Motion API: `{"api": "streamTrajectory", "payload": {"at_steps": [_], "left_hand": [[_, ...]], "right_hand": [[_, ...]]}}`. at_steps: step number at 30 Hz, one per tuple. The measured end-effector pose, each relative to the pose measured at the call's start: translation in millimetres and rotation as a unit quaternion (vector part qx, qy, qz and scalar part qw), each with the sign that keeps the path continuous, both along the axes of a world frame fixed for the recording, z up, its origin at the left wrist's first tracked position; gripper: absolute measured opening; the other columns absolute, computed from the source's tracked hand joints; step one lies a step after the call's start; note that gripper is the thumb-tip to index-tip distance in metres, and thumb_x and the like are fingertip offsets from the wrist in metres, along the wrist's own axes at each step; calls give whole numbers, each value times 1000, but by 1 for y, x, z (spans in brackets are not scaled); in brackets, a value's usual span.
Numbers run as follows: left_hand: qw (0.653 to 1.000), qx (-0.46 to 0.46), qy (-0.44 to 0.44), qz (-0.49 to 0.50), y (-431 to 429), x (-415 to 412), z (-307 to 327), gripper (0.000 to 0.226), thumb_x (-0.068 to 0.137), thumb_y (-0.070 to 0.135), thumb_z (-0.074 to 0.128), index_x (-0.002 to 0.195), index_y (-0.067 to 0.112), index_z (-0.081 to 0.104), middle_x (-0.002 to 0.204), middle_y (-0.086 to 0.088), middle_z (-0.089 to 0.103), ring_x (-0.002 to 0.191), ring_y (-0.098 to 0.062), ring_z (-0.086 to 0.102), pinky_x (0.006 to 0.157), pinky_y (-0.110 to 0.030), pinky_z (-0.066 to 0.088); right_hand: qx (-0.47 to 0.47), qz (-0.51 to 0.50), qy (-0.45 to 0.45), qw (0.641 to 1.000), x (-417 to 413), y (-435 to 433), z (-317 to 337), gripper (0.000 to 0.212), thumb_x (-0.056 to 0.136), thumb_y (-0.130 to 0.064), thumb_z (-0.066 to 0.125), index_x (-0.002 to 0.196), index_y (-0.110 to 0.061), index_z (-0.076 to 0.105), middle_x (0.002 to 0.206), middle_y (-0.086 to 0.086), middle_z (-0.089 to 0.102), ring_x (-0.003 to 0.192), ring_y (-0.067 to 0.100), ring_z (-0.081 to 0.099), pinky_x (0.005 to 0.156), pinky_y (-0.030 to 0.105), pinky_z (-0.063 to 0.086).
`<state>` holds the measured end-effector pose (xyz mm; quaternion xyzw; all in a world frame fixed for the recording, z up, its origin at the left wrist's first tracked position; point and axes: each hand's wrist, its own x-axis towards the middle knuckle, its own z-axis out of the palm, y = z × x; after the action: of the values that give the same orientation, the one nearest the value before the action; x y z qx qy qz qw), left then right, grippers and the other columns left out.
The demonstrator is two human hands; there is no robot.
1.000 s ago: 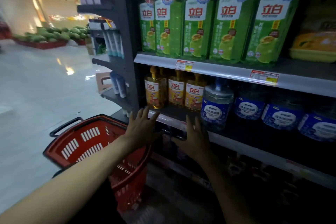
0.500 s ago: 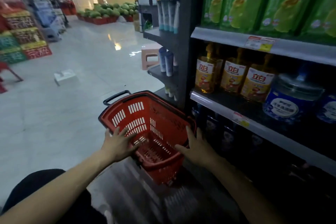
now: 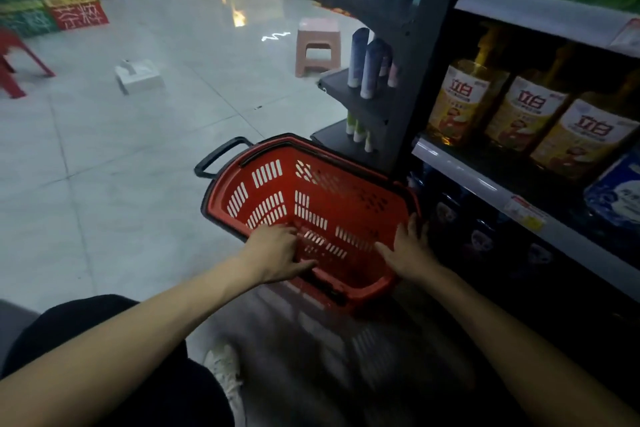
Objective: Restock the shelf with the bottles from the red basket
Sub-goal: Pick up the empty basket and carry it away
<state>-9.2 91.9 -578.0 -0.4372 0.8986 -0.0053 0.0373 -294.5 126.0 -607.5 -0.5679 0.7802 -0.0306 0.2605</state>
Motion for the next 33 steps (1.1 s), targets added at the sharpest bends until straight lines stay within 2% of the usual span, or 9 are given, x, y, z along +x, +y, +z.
{"api": "streamTrajectory", "payload": {"at_steps": [4, 8, 10, 14, 17, 20, 25, 29, 33], "left_hand": [[991, 10, 56, 120, -32, 9, 6, 50, 92, 64, 54, 95, 19, 75, 89, -1, 72, 86, -22, 68, 75, -35, 55], [941, -68, 5, 331, -84, 66, 4, 58, 85, 44, 69, 134, 15, 56, 125, -19, 58, 115, -43, 54, 88, -53, 48], [902, -27, -5, 431, -95, 91, -11, 75, 83, 46, 72, 141, 9, 43, 135, -28, 49, 121, -49, 50, 96, -59, 44], [860, 47, -65, 504, -118, 126, -39, 99, 76, 72, 64, 141, 2, 37, 127, -28, 63, 112, -45, 61, 101, -51, 42], [850, 62, -10, 524, -147, 171, -84, 90, 50, 83, 60, 98, 9, 41, 87, -26, 65, 74, -40, 66, 80, -52, 56], [853, 79, 21, 515, -151, 170, -75, 69, 64, 62, 75, 91, 7, 43, 73, -20, 59, 62, -37, 61, 60, -45, 55], [840, 105, 59, 529, -149, 153, -54, 50, 81, 47, 79, 97, 11, 48, 78, -17, 60, 67, -37, 60, 66, -55, 57], [801, 150, 144, 562, -140, 200, -86, 76, 61, 80, 78, 107, 22, 60, 95, -16, 71, 81, -39, 69, 75, -54, 60], [777, 210, 147, 575, -111, 140, -18, 53, 80, 59, 75, 108, 16, 63, 103, -18, 72, 96, -41, 69, 84, -54, 58]], "right_hand": [[-53, 35, -33, 997, -24, -15, 0, 92, 94, -24, 64, 163, -27, 3, 168, 4, -18, 156, 36, 5, 123, 54, 24], [-109, -82, -175, 975, -26, -30, 2, 104, 85, -14, 78, 155, -55, 12, 164, 11, 20, 143, 34, 38, 110, 57, 43], [-121, -117, -236, 957, -24, -41, -5, 108, 83, -8, 79, 157, -48, 12, 157, 7, 40, 138, 27, 47, 111, 55, 43], [-86, -157, -247, 952, -24, -59, -14, 104, 84, -14, 75, 162, -31, 7, 159, 5, 39, 143, 26, 43, 119, 49, 34], [-96, -152, -244, 953, -37, -67, -29, 88, 75, -32, 74, 153, -33, 33, 147, -1, 53, 134, 20, 53, 112, 50, 44], [-72, -168, -223, 957, -42, -65, -36, 72, 80, -21, 75, 145, -29, 46, 135, -2, 61, 123, 18, 61, 106, 49, 50], [-54, -193, -206, 958, -43, -66, -40, 67, 82, -4, 71, 143, -23, 49, 130, 1, 65, 120, 19, 63, 107, 48, 49], [-19, -205, -194, 959, -42, -70, -22, 63, 79, 2, 71, 136, -21, 55, 121, 0, 69, 112, 17, 67, 103, 40, 51], [25, -288, -187, 939, -27, -73, 7, 48, 81, 3, 74, 124, -15, 64, 104, 3, 70, 99, 23, 69, 90, 34, 53]]}}
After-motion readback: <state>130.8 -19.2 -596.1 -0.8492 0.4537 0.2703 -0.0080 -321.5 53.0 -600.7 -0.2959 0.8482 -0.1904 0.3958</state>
